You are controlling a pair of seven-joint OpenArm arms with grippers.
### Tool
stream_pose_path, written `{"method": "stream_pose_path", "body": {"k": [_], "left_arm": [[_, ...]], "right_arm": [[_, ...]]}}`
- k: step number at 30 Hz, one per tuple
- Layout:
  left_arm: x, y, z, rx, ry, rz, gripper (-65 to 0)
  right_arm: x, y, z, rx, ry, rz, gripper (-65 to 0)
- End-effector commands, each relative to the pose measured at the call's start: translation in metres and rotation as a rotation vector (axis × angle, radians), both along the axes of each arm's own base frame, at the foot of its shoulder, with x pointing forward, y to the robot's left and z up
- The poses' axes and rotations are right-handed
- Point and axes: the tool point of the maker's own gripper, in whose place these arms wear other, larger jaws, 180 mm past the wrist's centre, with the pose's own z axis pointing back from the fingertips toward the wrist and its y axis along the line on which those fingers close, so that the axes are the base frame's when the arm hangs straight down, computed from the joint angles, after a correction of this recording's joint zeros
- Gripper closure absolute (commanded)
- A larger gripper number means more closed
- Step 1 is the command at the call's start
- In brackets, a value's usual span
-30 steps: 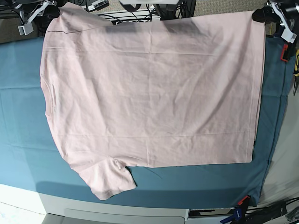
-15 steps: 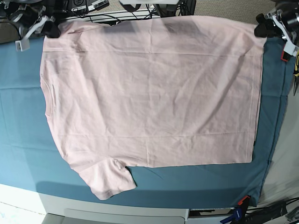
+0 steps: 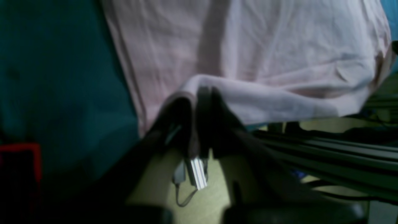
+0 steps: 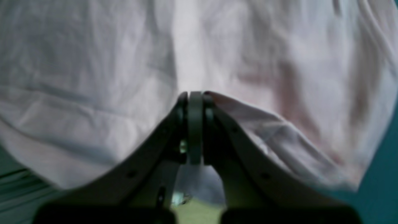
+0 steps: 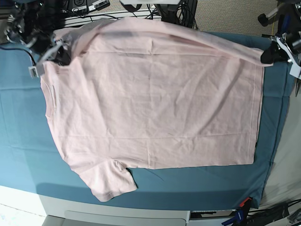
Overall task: Fold the T-shirt properly
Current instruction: 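Fold the shoulder edge over the shirt body and release both grippers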
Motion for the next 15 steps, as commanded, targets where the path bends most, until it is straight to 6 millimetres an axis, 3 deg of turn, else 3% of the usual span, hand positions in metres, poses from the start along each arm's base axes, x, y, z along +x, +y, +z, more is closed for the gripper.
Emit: {"method": "stream_pose_path", "body": {"k": [1,9,15], "left_arm": [[0.010,0.005,0.013,0.011,-0.053,0.000,0.0],[0.023,0.008,0.019,0.033,-0.100,0.011,0.0],[0.039,0.006,0.026,0.041,-0.142,0.004,0.0]], "right_arm": [[0.012,-0.001,0.010,-0.019,-0.052,0.013,0.0],[0.052,-0.019,0.023,-0.172,-0.158,-0.021,0.0],[0.066,-0.028,0.030,-0.187,-0.195,-0.063,0.0]]}}
